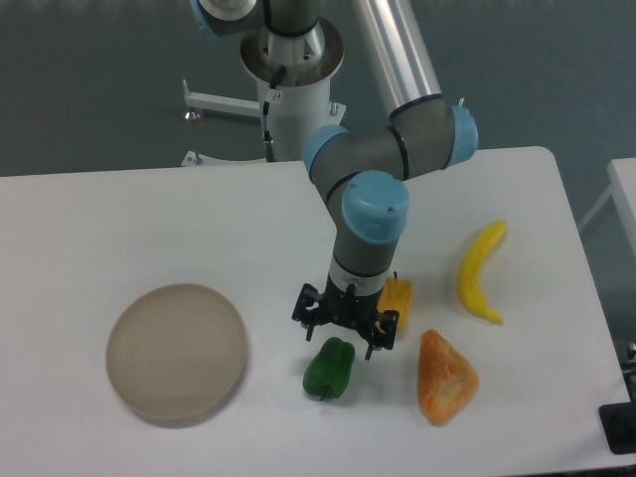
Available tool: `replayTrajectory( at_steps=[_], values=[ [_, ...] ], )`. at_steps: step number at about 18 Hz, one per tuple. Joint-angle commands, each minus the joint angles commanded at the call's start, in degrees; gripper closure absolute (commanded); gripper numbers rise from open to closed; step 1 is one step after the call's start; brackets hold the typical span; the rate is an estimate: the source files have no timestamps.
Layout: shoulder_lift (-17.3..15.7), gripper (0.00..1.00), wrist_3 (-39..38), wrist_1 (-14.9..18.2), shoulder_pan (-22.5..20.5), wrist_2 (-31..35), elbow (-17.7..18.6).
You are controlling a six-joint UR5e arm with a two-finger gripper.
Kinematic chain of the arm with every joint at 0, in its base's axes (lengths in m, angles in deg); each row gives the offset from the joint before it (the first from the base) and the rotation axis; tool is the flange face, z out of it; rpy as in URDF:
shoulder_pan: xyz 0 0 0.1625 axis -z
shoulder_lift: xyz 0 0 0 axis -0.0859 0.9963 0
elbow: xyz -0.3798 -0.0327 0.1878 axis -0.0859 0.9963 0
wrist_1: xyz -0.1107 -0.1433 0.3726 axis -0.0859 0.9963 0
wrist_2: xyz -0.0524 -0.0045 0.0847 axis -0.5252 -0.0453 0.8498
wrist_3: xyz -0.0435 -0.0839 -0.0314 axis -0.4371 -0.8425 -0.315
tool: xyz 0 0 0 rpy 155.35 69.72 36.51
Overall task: Pick up the green pepper from the table
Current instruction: 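Move the open gripper over the green bell pepper, then lower the gripper onto the green pepper and close the fingers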
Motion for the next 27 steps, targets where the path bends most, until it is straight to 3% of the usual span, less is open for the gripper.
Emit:
replayTrajectory(
  at_steps=[19, 24, 26, 27],
  values=[
    [3.3, 0.02, 1.7, -2.6, 0.0, 0.3, -0.4],
    [3.3, 0.51, 1.7, -2.6, 0.0, 0.3, -0.4],
    [3.3, 0.63, 1.7, -2.6, 0.1, 0.3, -0.4],
    [3.3, 0.64, 1.8, -2.6, 0.1, 0.3, -0.4]
  ],
)
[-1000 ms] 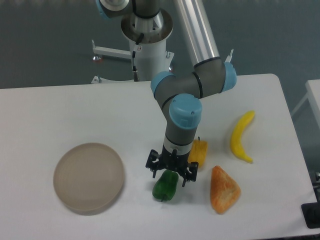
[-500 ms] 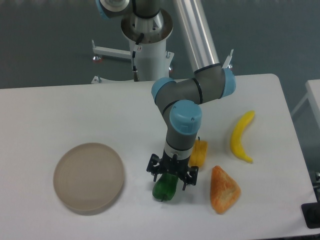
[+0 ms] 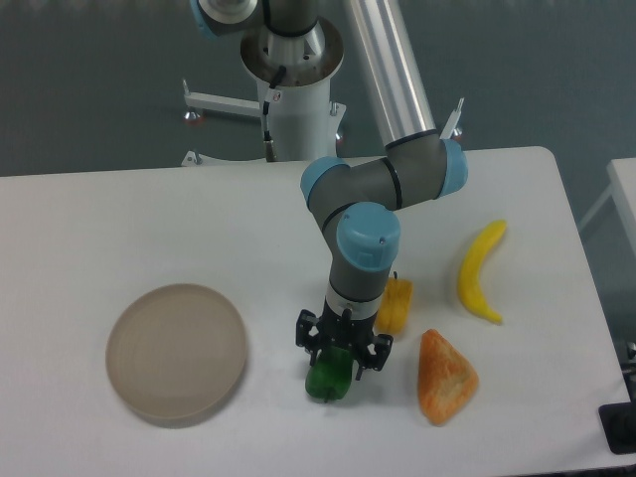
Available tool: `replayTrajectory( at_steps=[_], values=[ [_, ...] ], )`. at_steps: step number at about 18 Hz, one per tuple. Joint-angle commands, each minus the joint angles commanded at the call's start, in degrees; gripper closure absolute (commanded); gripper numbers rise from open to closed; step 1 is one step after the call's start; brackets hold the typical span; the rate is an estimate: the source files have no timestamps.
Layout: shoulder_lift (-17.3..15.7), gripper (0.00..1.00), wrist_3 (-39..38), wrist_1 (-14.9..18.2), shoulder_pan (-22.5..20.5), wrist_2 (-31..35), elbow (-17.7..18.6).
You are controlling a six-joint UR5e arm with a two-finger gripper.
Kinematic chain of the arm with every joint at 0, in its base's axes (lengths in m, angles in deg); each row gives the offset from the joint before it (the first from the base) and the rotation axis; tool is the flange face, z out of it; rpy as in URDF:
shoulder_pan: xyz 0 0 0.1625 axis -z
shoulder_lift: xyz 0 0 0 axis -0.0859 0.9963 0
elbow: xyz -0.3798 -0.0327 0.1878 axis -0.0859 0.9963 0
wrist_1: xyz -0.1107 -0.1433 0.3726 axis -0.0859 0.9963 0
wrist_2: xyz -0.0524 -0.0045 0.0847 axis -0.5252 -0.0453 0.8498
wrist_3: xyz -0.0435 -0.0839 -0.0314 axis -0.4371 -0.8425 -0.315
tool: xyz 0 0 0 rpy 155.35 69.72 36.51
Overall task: Pick up the green pepper from the table
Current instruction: 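Lower the gripper onto the green pepper and close the fingers, then lift the grasped green pepper up off the table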
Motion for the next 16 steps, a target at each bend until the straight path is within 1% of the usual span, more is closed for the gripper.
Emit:
replayTrajectory(
  at_steps=[4, 6, 9, 11, 12, 13, 15, 16],
  values=[
    [0.0, 0.64, 0.2, 0.0, -0.1, -0.1, -0.4],
    [0.0, 0.64, 0.4, 0.3, -0.2, 0.2, -1.6],
    [-1.4, 0.64, 5.2, 1.1, -0.9, 0.5, -2.4],
    [-2.8, 0.64, 7.7, 1.2, -2.5, 1.4, -2.7],
    [-3.8, 0.64, 9.5, 2.0, -3.7, 2.0, -3.2],
    [-4.4, 0.64, 12.6, 3.8, -4.7, 2.5, -3.4],
    [-4.8, 0.64, 20.2, 7.4, -6.2, 2.9, -5.5],
    [-4.9, 0.64, 22.7, 8.9, -7.3, 2.9, -6.6]
  ],
)
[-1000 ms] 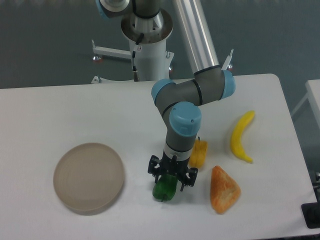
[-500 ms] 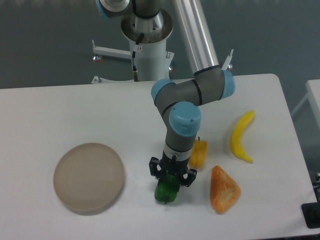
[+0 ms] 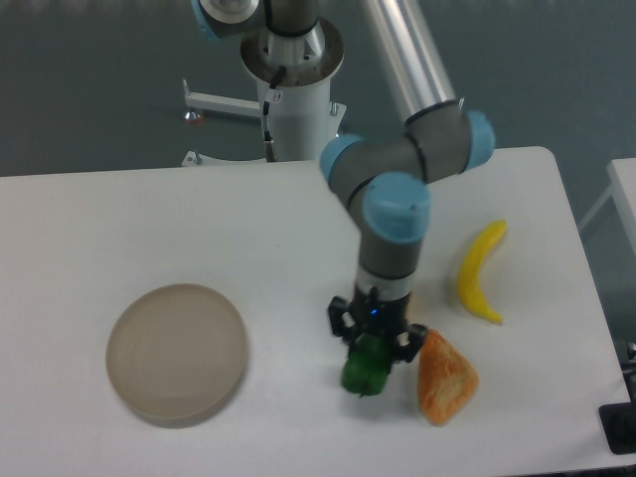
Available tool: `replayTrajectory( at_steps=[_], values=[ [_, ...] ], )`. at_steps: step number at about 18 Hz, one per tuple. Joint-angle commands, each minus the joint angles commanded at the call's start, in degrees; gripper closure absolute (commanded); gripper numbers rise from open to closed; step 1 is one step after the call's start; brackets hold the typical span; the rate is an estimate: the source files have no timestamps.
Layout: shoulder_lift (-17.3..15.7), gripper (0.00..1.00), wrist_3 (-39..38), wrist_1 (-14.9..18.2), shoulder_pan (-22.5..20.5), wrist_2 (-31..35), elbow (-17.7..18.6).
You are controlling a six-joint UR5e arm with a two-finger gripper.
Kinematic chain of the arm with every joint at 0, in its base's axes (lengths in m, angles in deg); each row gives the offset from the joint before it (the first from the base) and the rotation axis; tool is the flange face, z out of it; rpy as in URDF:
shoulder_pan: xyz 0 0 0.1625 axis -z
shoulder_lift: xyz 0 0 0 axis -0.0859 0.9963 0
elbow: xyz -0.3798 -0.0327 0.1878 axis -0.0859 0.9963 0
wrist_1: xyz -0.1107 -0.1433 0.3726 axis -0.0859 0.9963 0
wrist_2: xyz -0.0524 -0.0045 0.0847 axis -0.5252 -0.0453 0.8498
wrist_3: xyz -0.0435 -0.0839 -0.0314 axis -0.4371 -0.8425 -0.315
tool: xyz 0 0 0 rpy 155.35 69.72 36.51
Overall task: Pick up the green pepper from the table
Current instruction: 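Lift the grasped green pepper up off the table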
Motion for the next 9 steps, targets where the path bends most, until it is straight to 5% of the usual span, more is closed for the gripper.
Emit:
replayTrajectory(
  at_steps=[5, 9],
  values=[
    [-1.1, 0.63, 12.9, 1.7, -4.6, 0.1, -1.6],
    [-1.1, 0.63, 13.2, 1.6, -5.4, 0.2, -1.8]
  ],
)
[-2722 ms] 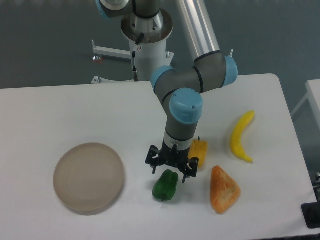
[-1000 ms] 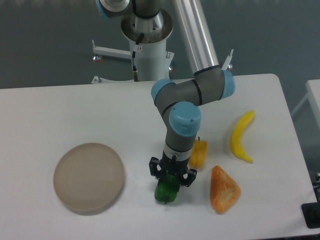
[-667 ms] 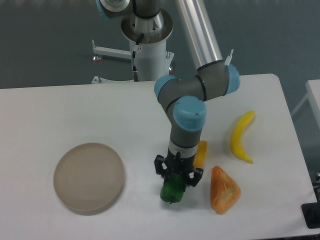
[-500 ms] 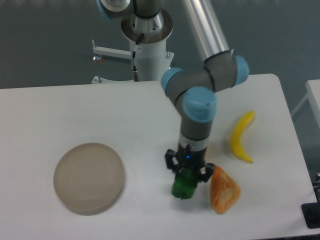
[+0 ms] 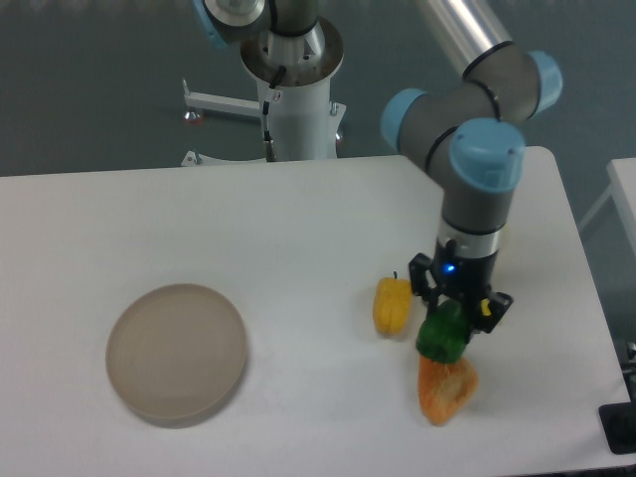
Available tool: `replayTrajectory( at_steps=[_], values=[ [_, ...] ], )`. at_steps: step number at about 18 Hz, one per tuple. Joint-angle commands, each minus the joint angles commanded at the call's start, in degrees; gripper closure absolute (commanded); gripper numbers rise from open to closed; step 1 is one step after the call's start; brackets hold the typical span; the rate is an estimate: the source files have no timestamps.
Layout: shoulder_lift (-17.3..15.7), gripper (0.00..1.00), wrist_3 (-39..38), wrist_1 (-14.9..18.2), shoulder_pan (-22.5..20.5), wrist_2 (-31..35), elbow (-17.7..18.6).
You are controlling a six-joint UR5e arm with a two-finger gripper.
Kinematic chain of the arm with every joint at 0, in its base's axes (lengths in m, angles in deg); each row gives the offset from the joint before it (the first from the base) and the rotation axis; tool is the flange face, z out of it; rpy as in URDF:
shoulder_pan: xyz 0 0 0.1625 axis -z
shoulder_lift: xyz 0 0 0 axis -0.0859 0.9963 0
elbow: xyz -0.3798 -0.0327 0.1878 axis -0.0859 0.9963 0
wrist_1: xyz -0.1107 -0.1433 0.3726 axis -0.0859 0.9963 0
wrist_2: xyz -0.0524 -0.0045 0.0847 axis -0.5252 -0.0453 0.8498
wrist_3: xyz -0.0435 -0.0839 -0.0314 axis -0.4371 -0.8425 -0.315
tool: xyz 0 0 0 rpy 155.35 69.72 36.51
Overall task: Pick up the green pepper from the table
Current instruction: 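Lift the grasped green pepper up off the table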
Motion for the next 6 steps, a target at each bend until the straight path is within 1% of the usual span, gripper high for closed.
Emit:
replayTrajectory(
  at_steps=[3, 6],
  values=[
    [0.0, 0.63, 0.0, -0.1, 0.1, 0.3, 0.1],
    [0.0, 0.63, 0.0, 0.0, 0.3, 2.2, 0.3]
  ],
)
